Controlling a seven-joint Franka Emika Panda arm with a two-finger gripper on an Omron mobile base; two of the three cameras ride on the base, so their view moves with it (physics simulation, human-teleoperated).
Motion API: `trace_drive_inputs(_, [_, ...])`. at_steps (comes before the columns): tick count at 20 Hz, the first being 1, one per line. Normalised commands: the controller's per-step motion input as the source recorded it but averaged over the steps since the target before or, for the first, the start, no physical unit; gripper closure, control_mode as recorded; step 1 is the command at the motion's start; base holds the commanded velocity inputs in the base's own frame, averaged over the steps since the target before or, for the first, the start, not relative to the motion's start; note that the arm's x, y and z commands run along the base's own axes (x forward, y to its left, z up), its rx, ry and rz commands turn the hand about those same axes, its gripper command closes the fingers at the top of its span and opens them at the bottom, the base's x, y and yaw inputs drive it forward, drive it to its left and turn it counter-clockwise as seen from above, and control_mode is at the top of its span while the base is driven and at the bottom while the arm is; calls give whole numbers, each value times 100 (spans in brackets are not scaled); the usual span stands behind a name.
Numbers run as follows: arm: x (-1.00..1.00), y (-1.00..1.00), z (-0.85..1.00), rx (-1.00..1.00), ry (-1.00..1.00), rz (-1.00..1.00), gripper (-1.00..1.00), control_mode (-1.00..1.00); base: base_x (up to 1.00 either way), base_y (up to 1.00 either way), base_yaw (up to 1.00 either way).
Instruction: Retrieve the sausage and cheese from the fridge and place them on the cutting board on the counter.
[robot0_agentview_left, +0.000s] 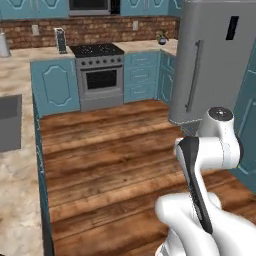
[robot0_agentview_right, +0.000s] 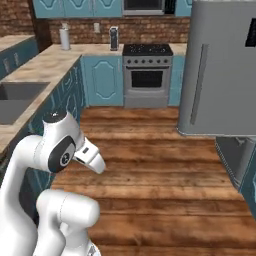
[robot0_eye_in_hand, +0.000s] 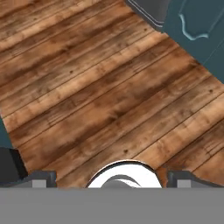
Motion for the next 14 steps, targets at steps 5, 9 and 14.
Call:
trace_drive_inputs(5, [0,0,0,0,0,0,-100,100,62,23,-50])
trace_drive_inputs(9, [0,0,0,0,0,0,-100,100,79,33,-31])
trace_drive_inputs(14, [0,0,0,0,0,0,-100,100,80,40,-16])
